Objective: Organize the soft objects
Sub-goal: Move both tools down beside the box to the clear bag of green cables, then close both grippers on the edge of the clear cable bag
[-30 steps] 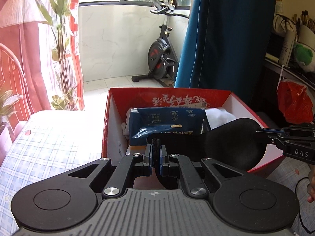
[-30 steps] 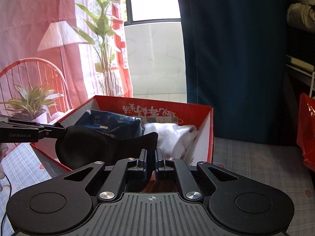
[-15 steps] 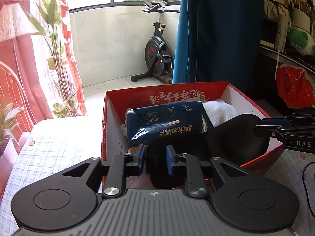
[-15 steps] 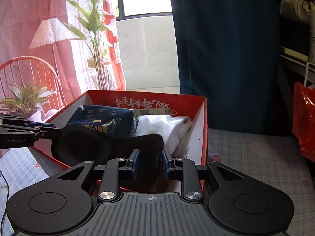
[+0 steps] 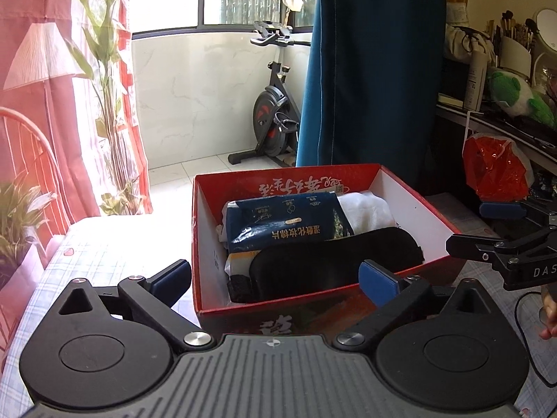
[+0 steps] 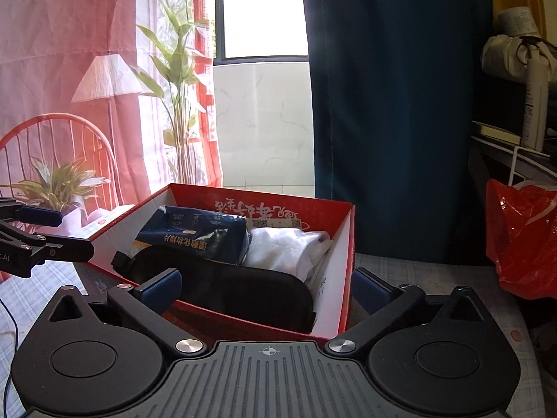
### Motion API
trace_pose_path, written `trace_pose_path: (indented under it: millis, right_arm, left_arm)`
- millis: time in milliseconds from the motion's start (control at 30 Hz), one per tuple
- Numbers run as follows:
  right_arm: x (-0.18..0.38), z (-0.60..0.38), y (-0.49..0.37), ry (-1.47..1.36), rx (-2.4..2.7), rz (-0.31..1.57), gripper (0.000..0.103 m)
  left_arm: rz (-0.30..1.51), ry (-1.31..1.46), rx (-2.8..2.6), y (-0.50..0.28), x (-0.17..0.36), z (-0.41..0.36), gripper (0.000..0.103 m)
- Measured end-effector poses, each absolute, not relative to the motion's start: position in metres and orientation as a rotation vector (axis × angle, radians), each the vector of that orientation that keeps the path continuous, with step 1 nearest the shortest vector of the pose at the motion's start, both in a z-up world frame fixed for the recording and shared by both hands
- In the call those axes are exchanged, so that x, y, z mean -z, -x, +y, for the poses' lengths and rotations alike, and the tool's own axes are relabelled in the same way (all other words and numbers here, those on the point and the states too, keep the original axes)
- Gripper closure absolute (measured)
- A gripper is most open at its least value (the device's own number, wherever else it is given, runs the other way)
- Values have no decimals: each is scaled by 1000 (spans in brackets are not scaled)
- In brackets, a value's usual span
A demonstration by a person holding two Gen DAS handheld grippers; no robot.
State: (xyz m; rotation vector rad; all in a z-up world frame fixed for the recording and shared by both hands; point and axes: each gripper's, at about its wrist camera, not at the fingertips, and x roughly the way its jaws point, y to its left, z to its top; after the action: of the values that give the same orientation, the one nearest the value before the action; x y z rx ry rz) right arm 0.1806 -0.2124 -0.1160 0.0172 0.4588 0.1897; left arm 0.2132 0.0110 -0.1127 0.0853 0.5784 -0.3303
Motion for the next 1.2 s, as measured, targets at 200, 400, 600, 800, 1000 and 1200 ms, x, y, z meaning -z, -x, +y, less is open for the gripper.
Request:
trace_pose_path:
  millis: [200, 400, 600, 800, 1000, 1200]
  right_arm:
    - [122, -213, -152, -49, -144, 415, 0]
    - [143, -203, -126, 20, -120, 376, 0]
    - [178, -189, -120, 57, -210, 487, 0]
    - [214, -175, -120, 51, -264, 591, 1]
    - [228, -161, -123, 83, -308, 632, 1]
    - [233, -161, -131, 80, -291, 659, 8]
  left_arm:
    - [566, -138, 301, -188, 121, 6, 0]
    - [521, -259, 270, -164, 140, -4, 0]
    - [593, -205, 314, -164, 160, 4, 0]
    - [604, -221, 302, -163, 177, 8, 0]
    - [609, -188, 297, -163, 186, 17, 0]
    - [591, -162, 304, -160, 191, 25, 0]
